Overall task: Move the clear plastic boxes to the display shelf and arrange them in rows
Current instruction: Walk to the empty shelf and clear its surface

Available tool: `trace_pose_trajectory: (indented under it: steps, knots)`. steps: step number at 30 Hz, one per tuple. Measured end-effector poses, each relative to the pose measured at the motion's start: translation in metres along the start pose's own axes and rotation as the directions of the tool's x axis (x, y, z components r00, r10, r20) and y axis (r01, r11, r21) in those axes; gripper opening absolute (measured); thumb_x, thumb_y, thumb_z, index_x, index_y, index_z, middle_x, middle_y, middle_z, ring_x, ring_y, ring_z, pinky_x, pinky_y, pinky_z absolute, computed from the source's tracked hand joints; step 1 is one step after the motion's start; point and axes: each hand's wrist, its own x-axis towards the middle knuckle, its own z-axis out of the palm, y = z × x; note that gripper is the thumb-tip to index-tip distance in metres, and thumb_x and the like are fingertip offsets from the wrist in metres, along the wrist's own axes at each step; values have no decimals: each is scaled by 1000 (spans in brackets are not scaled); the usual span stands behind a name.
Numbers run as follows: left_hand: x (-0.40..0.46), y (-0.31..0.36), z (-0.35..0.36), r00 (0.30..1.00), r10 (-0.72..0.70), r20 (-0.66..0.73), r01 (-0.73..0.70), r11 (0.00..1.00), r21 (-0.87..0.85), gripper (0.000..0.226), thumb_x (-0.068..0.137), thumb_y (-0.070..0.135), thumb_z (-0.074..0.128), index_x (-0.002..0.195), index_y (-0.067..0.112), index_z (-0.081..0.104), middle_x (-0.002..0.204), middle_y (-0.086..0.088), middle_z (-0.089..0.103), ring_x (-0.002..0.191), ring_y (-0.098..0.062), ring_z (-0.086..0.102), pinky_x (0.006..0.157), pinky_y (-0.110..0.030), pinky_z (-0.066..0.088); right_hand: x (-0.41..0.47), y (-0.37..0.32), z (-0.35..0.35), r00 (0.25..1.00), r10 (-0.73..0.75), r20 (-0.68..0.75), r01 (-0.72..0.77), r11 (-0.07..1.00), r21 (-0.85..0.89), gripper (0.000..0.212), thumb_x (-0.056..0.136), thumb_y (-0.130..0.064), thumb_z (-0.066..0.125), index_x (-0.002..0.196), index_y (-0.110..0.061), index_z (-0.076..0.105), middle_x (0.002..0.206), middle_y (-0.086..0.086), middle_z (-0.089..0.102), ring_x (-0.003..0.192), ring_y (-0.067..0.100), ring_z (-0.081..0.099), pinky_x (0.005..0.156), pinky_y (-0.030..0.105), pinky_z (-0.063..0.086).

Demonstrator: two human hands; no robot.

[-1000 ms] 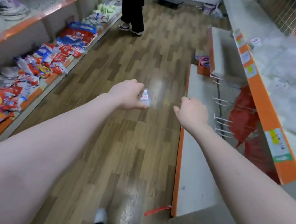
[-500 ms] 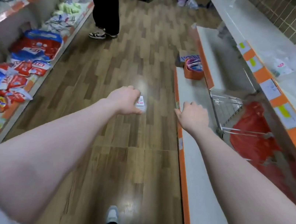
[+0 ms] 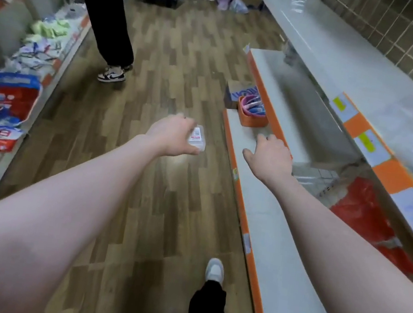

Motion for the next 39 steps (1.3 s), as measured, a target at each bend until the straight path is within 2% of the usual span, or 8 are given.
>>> trace_pose_trajectory:
  steps: [5, 9, 17, 21, 24, 27, 34, 39]
  knots:
    - [105, 2, -16, 999, -41, -17, 41, 999, -13, 54, 78, 45, 69, 117, 13, 53, 107, -6, 51, 94, -21, 47, 70, -31, 37, 110, 18, -9, 998, -55, 14, 55, 998, 9, 40, 94, -37, 45, 121, -8, 48, 123, 16, 50, 112, 32, 48, 87, 37, 40]
    - [181, 5, -36, 997, -64, -36, 63, 998, -25, 59, 77, 46, 69, 123, 13, 52, 109, -6, 51, 99, -24, 50, 74, -33, 43, 187, 31, -25, 996, -79, -40, 81, 996, 45, 36, 92, -31, 46, 119, -9, 51, 122, 16, 51, 110, 32, 49, 84, 37, 41]
    - [291, -7, -66, 996, -56, -75, 53, 998, -41, 60, 77, 46, 70, 124, 14, 52, 108, -5, 51, 99, -24, 52, 77, -36, 47, 302, 40, -29, 991, -104, -87, 114, 986, 121, 34, 94, -32, 45, 116, -9, 55, 111, 11, 56, 99, 26, 53, 84, 36, 46]
    - [349, -24, -71, 997, -19, -73, 16, 999, -42, 60, 76, 45, 71, 123, 13, 52, 111, -6, 52, 101, -24, 53, 80, -37, 48, 350, 37, -27, 990, -94, -101, 108, 984, 142, 31, 93, -30, 47, 115, -10, 54, 111, 10, 56, 99, 25, 52, 80, 32, 42]
    - [401, -38, -76, 998, 29, -59, -31, 999, -44, 62, 77, 44, 71, 127, 14, 51, 116, -7, 52, 104, -25, 52, 82, -38, 48, 392, 34, -24, 993, -49, -110, 65, 986, 151, 31, 93, -32, 46, 113, -10, 55, 110, 12, 55, 100, 28, 51, 77, 31, 36]
    - [459, -57, -88, 993, 103, -59, -105, 994, -32, 62, 77, 42, 72, 128, 13, 51, 117, -10, 53, 103, -28, 53, 82, -38, 48, 438, 25, -24, 991, 18, -129, 1, 989, 145, 39, 95, -36, 45, 122, -9, 52, 118, 13, 54, 110, 30, 49, 87, 35, 38]
    - [587, -103, -133, 955, 292, -56, -295, 953, -60, 55, 73, 38, 74, 122, 19, 54, 105, -7, 51, 99, -28, 53, 80, -37, 48, 542, -2, -39, 957, 249, -151, -221, 958, 182, 43, 95, -34, 44, 129, -8, 48, 128, 16, 50, 119, 31, 43, 97, 35, 34]
    - [657, -120, -154, 897, 436, -73, -440, 897, -50, 44, 73, 36, 74, 107, 15, 57, 92, -2, 46, 85, -21, 48, 69, -31, 39, 591, -14, -45, 909, 383, -166, -345, 913, 218, 44, 94, -34, 45, 131, -9, 48, 127, 16, 50, 119, 32, 42, 97, 36, 34]
